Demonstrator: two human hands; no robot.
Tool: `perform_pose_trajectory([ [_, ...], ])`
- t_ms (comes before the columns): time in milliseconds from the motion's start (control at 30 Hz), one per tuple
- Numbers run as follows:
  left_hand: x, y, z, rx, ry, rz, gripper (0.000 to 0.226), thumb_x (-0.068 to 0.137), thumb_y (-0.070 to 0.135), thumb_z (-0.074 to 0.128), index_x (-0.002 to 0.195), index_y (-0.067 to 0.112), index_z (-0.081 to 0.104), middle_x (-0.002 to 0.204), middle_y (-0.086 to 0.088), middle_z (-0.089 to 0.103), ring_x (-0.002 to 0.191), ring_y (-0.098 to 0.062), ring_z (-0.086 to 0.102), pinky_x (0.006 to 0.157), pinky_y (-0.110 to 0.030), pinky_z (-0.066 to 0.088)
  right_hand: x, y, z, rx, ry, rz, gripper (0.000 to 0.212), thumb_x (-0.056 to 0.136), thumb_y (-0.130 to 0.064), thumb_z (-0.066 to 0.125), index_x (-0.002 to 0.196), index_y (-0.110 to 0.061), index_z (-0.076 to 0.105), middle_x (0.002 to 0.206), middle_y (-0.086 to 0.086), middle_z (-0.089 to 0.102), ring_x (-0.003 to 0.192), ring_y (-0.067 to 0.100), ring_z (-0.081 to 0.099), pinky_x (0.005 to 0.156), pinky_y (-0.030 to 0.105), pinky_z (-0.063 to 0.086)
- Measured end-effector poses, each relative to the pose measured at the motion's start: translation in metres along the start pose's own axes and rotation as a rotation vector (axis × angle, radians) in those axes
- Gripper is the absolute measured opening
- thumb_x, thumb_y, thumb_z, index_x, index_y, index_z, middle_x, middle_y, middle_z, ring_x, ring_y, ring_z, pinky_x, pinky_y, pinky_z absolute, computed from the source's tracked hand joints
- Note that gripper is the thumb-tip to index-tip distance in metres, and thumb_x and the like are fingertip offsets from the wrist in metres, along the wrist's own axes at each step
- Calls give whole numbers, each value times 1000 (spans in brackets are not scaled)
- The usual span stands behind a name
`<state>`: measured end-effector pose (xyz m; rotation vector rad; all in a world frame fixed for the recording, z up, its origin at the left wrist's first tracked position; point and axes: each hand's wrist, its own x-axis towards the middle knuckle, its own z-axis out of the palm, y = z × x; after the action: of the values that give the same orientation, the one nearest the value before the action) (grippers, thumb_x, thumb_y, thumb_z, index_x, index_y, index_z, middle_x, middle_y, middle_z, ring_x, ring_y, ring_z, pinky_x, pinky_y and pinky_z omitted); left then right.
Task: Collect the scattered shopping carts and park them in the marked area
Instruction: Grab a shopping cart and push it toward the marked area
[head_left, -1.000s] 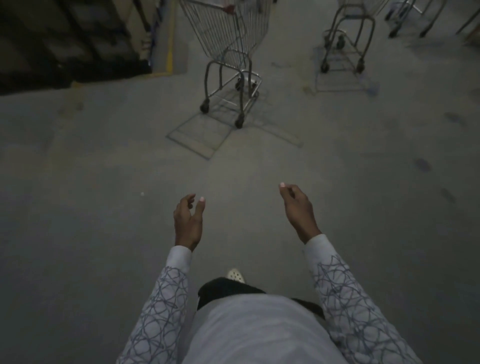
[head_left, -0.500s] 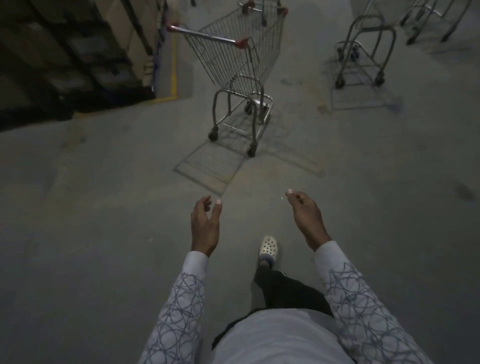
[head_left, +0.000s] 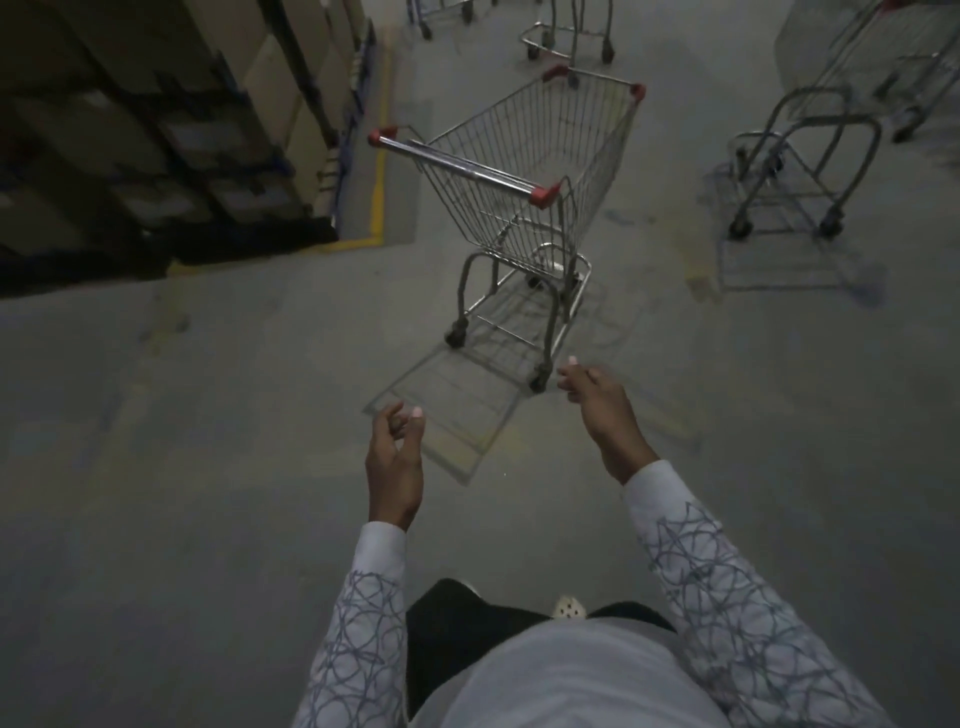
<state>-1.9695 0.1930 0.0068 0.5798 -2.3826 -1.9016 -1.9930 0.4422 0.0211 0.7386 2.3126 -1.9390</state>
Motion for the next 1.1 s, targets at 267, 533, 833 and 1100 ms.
perform_pose_trajectory([
  [267,193,33,16,38,-130,58,34,96,34,63,126,21,56,104,16,60,95,8,56,80,-11,42,135,-54,88,-102,70,-49,35,99,-50,52,102,-19,70,99,-2,70,91,15,61,60,14,42],
  [533,371,128,34,117,-293,254,35,96,34,63,127,22,56,104,18,59,88,22,53,73,-2,39,235,-155,150,-30,244,-121,31,98,-51,53,103,-25,70,99,-10,70,89,-1,60,67,15,41],
  [833,498,157,98,357,-476,594,34,93,43,61,123,27,59,117,5,63,109,-14,56,91,-36,48,318,-189,167,-215,329,-251,16,98,-43,58,103,-30,67,93,-19,67,87,-11,61,75,12,43],
  [1100,597,176,155,753,-471,1331,18,92,32,63,99,18,72,105,-1,67,103,-24,58,95,-42,40,407,-190,180,-307,273,-303,16,98,-35,61,108,-27,70,102,-8,70,97,8,65,88,36,56],
])
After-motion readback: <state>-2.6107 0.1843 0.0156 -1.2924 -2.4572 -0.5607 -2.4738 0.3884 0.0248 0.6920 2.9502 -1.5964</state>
